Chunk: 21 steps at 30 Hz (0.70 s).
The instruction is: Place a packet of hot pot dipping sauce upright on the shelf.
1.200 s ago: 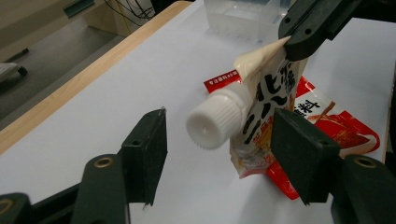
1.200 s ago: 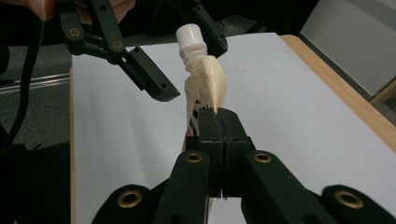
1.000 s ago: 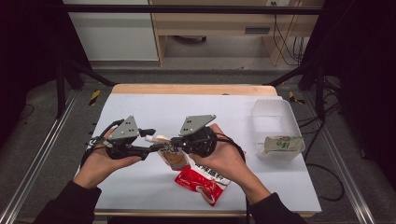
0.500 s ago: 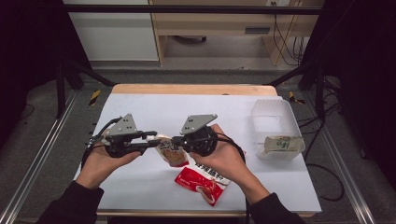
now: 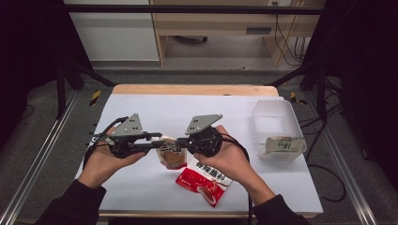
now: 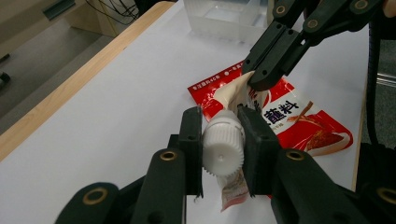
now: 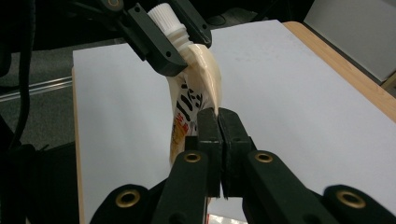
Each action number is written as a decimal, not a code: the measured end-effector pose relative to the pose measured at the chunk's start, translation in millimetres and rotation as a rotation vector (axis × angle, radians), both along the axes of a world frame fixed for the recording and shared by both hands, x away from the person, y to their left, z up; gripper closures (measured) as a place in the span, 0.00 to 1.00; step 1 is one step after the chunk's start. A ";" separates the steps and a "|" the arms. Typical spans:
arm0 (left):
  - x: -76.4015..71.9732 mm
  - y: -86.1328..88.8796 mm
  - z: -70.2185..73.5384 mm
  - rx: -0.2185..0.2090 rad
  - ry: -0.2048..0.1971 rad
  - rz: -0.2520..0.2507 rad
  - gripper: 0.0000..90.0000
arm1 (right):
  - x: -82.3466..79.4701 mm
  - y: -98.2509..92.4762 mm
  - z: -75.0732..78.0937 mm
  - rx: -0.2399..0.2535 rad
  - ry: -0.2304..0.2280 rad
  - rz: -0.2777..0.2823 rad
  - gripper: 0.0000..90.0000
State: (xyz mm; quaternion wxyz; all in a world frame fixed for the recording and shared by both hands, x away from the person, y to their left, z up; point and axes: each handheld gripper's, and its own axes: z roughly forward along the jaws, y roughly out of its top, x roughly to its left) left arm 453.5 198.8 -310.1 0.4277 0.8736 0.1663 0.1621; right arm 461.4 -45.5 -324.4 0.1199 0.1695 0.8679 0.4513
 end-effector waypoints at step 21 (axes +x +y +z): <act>-2.9 -7.5 4.7 0.062 -0.001 -0.041 0.81 | 3.2 -0.1 -1.9 -0.031 0.030 0.005 0.92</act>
